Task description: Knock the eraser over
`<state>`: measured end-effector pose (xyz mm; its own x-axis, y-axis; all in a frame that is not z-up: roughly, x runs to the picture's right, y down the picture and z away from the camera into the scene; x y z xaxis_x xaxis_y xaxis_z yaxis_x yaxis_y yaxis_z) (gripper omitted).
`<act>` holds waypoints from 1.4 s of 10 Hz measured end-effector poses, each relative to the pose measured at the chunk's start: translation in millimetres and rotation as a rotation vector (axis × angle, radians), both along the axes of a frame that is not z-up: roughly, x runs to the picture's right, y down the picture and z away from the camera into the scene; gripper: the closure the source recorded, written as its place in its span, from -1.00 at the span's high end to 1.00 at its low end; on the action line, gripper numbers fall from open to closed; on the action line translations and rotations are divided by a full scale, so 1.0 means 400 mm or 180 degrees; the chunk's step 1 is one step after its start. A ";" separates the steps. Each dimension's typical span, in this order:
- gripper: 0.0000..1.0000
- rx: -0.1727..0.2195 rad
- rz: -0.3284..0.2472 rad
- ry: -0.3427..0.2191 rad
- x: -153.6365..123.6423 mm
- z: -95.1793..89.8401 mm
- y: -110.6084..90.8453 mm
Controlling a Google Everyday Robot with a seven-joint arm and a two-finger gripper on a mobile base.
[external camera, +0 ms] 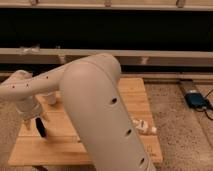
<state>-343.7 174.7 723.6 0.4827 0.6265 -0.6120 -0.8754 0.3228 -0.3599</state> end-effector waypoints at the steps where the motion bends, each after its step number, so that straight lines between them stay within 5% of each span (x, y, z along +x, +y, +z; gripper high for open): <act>1: 0.30 0.0011 -0.0025 0.0047 0.003 0.009 0.003; 11: 0.30 0.0089 0.0251 0.0523 0.177 0.072 -0.064; 14: 0.30 0.0077 0.0402 0.0389 0.231 0.028 -0.087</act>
